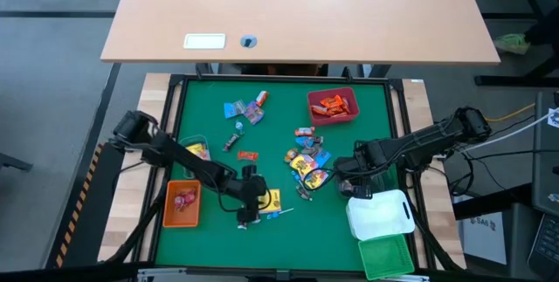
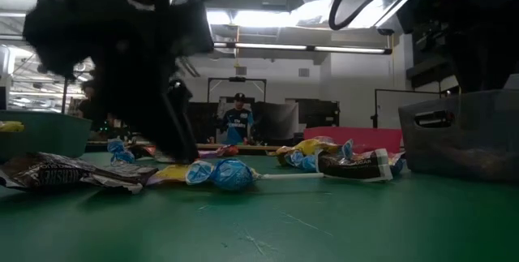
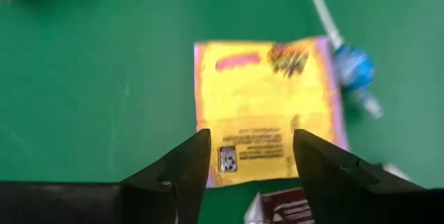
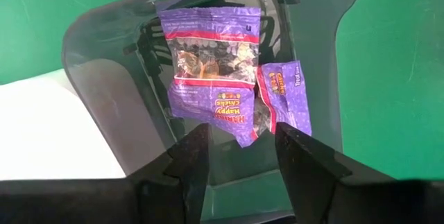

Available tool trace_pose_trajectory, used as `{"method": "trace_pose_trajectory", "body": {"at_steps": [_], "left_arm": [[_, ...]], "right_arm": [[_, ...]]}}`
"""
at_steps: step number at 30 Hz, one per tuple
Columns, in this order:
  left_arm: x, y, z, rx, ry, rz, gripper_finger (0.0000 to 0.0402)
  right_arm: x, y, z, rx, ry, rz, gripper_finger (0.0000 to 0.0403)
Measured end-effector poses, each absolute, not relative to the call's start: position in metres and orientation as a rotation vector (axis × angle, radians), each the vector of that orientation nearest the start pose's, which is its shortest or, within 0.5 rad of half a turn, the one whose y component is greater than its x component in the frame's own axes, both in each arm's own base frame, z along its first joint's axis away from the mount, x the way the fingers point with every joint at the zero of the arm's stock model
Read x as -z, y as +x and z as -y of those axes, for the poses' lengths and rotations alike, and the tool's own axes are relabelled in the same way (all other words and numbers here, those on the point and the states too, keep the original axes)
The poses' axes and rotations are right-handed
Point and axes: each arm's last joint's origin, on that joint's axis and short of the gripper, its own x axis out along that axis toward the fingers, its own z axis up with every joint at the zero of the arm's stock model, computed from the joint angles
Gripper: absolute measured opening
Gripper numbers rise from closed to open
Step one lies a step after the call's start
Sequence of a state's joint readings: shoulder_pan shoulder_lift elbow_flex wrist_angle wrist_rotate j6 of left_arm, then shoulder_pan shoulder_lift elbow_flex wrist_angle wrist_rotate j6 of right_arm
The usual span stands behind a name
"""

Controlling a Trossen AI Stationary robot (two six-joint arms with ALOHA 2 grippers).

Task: Sort candy
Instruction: Put the yellow candy into the blue bin

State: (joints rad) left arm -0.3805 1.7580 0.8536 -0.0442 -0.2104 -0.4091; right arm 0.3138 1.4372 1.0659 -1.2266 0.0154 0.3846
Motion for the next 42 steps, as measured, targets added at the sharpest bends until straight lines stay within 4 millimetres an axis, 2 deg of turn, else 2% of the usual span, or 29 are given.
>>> {"method": "trace_pose_trajectory", "body": {"at_steps": [6, 15, 20, 25, 31, 35, 42], "left_arm": [[-0.116, 0.306, 0.116, -0.02, -0.105, -0.954, 0.0166], [-0.116, 0.305, 0.117, -0.009, -0.11, -0.963, 0.0058], [-0.123, 0.302, 0.114, -0.003, -0.114, -0.966, 0.0008], [-0.145, 0.296, 0.108, -0.018, -0.121, -0.93, 0.0005], [-0.182, 0.286, 0.098, -0.057, -0.128, -0.848, 0.0002], [-0.209, 0.271, 0.09, -0.082, -0.13, -0.804, 0.0001], [-0.249, 0.232, 0.075, -0.13, -0.165, -0.778, 0.0]], "right_arm": [[-0.236, 0.221, -0.071, 0.075, 0.037, -1.591, 0.0163], [-0.236, 0.221, -0.072, 0.061, 0.051, -1.599, 0.0163], [-0.236, 0.22, -0.073, 0.024, 0.095, -1.621, 0.0163], [-0.25, 0.224, -0.075, 0.005, 0.112, -1.594, 0.0163], [-0.279, 0.235, -0.077, 0.012, 0.101, -1.475, 0.0163], [-0.294, 0.242, -0.077, 0.037, 0.08, -1.38, 0.0163], [-0.299, 0.255, -0.081, 0.017, 0.103, -1.238, 0.0163]]}}
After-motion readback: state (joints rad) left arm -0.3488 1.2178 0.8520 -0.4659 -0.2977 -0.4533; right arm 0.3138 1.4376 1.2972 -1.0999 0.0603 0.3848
